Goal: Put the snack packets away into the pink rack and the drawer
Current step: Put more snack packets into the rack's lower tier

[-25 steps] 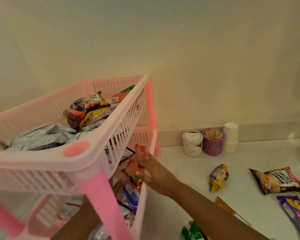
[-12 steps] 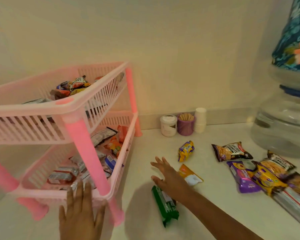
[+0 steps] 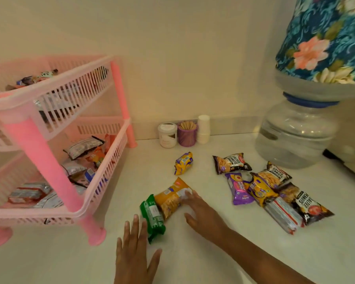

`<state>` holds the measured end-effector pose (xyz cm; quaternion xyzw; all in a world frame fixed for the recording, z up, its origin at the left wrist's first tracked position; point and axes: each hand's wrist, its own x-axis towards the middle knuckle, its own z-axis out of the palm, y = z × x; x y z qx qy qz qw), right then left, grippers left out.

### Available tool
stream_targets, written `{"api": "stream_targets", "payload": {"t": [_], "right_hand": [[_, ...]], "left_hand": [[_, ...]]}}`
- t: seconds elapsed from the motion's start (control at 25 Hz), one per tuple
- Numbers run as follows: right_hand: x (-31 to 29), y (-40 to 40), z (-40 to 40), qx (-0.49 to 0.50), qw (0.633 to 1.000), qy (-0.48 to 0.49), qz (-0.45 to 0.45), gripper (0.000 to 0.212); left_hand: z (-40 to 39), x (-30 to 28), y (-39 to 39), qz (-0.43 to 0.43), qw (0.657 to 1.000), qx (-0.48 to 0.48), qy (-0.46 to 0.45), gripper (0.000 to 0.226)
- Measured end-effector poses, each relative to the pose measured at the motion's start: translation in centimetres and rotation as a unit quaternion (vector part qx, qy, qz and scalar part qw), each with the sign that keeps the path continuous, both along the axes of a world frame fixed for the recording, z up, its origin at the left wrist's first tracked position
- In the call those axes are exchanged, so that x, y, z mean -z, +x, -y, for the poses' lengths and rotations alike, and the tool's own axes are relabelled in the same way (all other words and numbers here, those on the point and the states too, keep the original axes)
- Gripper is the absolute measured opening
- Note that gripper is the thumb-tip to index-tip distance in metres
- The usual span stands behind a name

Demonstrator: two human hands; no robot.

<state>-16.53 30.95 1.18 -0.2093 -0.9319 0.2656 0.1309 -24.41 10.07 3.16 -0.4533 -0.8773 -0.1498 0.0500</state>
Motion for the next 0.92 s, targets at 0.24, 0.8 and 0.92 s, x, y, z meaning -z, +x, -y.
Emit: {"api": "stream_targets", "payload": {"t": [0.24, 0.8, 0.92], "right_hand": [[0.3, 5.3, -1.3, 0.036, 0.994, 0.059, -0.08, 0.034], [0.5, 23.0, -10.0, 0.339, 0.908, 0.103, -0.221, 0.023], [1.3, 24.5, -11.5, 0.407, 0.882, 0.046, -0.234, 0.023]], "left_hand": [[-4.1, 1.2, 0.1, 0.021, 1.0, 0.009, -0.02, 0.085], [-13.1, 2.8, 8.4, -0.022, 0.982, 0.187, 0.019, 0.074], [-16.1, 3.5, 11.8, 0.013, 0.978, 0.208, 0.008, 0.073]]}}
